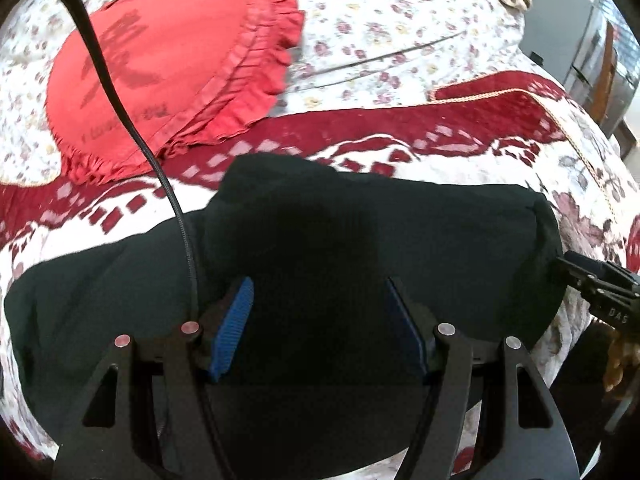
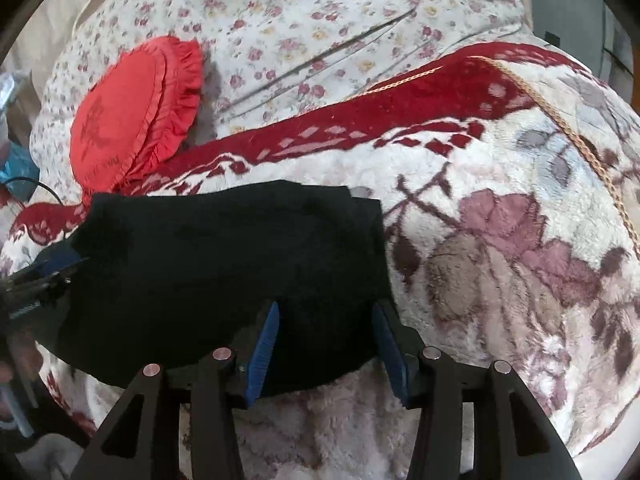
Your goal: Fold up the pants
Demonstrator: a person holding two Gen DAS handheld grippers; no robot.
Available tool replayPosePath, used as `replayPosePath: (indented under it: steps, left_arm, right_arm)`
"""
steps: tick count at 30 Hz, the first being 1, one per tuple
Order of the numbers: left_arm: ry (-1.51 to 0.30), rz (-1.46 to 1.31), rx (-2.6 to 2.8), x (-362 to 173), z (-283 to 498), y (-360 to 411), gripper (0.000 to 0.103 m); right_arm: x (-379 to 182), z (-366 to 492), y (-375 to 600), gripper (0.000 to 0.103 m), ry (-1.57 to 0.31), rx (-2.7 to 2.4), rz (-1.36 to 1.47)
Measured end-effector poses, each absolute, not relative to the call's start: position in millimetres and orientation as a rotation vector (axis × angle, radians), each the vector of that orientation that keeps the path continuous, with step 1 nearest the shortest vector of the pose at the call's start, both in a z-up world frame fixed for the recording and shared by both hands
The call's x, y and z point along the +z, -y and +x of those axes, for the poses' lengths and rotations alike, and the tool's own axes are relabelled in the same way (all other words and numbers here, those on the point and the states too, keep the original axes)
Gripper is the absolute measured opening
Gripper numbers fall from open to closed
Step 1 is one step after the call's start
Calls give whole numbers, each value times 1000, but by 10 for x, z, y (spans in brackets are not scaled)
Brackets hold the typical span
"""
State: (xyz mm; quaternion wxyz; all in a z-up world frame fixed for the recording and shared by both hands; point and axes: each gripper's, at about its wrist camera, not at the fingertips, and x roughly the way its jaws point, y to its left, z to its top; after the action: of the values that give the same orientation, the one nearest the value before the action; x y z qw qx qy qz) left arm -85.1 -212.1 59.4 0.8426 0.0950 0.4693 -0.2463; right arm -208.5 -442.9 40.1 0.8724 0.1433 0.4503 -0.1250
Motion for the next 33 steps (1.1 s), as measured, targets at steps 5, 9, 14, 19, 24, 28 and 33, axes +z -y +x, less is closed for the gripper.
replayPosePath:
  steps: [5, 9, 14, 19, 24, 28, 33]
  left_arm:
    - [-1012, 224, -580, 599, -844, 2375, 67]
    - [-1028, 231, -645, 613, -859, 2599, 76]
    - [-1032, 232, -738, 686, -853, 2900, 78]
    - [-1050, 267, -871, 737, -826, 3273, 78]
    - [-1029, 369, -952, 688, -809, 3678, 78]
    - [-1045, 417, -1016, 600, -767, 3954, 78]
    - [-1079, 451, -1066, 427, -706, 4250, 78]
  right_arm:
    - [439, -2245, 4508, 49, -930, -265, 351]
    - [437, -2356, 4584, 52, -920, -273, 406]
    - [412, -2416, 4602, 57, -921, -255, 448]
    - [331, -2472, 4611, 61, -921, -212, 523]
    - [236, -2440, 4559, 62, -925, -169, 565]
    - [149, -2418, 4539, 65, -926, -151, 608]
    - [111, -2395, 4570, 69, -886, -151, 662]
